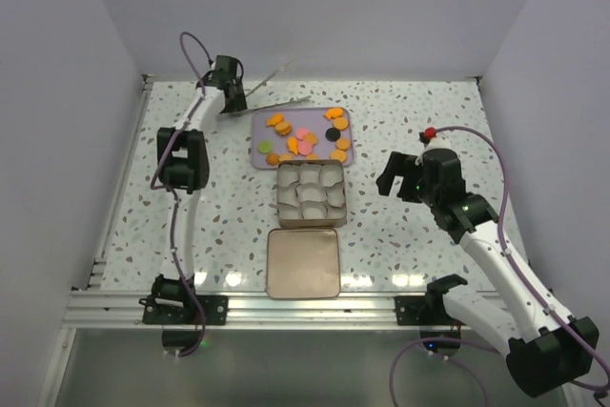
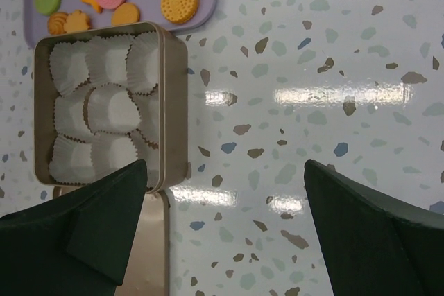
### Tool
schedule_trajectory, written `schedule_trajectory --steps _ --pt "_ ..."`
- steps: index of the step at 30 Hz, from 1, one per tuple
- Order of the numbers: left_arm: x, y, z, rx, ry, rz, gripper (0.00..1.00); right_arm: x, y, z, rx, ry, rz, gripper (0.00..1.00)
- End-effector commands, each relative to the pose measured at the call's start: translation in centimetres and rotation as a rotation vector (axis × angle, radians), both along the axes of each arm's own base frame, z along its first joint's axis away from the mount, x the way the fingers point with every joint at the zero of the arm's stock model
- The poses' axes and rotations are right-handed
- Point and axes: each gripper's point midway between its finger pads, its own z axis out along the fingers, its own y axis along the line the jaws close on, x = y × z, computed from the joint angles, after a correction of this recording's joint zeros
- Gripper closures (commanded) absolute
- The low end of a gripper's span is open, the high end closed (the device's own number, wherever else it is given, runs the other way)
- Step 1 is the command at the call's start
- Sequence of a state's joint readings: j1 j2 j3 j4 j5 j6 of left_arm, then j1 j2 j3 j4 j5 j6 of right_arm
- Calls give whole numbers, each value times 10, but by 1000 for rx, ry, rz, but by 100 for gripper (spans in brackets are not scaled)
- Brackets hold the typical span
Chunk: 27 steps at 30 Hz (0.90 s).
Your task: Pack the cookies
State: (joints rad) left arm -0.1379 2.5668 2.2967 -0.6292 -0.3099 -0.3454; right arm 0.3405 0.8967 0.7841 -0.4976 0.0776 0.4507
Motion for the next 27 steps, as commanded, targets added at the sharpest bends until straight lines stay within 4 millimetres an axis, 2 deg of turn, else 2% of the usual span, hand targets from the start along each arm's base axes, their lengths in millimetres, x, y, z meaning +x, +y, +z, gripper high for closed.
schedule_trajectory --steps 1,6,8,11,13,16,18,22,23,25,26,27 --pt "-32 54 20 57 82 120 20 5 12 8 58 -26 30 1" --pt "-66 93 23 85 155 186 20 9 21 7 89 -17 43 1" --pt "-83 100 24 85 181 186 20 10 28 10 102 -11 70 1" --pt "-101 96 27 67 201 181 22 14 35 10 103 -2 93 1" --pt "-129 89 30 24 224 195 23 17 42 10 109 0 115 1" --pt "-149 83 30 -29 230 229 23 20 48 8 116 8 131 1" --pt "-171 80 29 -40 261 237 23 20 52 10 122 9 149 1" --pt "-208 79 31 -45 303 248 25 18 57 6 132 23 169 1" --pt "-223 79 35 -46 307 249 25 16 58 5 133 26 173 1" --pt "-237 75 38 -69 298 248 25 13 58 3 131 30 179 1" --pt "-255 75 41 -73 297 255 25 11 57 3 130 28 183 1" --pt "-263 72 42 -88 294 252 25 10 57 3 128 29 188 1"
